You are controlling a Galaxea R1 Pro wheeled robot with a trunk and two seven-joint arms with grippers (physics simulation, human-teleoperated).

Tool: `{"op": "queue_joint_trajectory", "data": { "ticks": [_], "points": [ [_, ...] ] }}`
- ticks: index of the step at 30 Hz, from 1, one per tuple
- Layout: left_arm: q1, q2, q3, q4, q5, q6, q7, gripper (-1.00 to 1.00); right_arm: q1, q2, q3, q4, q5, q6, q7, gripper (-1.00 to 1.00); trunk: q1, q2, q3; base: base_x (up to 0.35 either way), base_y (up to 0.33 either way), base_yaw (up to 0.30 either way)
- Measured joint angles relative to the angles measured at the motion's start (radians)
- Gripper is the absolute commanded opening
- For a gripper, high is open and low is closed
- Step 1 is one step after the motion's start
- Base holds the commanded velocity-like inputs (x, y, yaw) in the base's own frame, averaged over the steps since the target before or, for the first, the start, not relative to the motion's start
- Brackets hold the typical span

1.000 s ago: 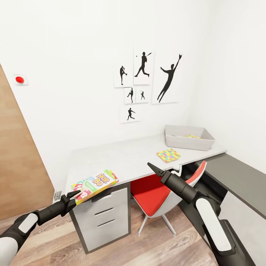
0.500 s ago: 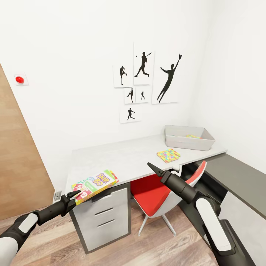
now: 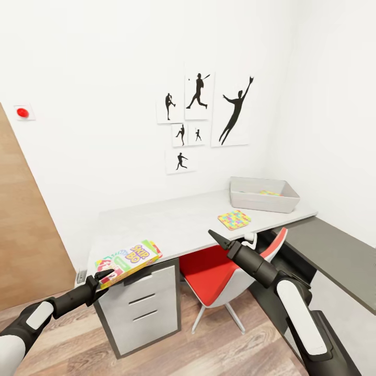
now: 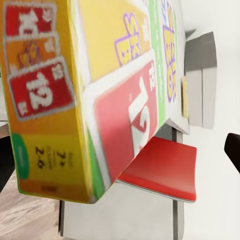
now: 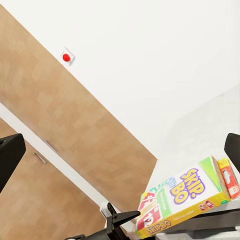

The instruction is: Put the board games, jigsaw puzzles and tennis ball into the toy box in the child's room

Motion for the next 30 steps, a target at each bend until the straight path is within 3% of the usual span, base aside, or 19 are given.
{"op": "queue_joint_trajectory", "data": {
  "ticks": [30],
  "points": [
    [0.000,0.001,0.002,0.000,0.003,0.000,-0.001,1.00,0.000,0.000,0.000,0.000,0.000,0.000,0.000,1.00,0.000,0.000,0.000,0.000,-0.003,0.000]
  ]
}}
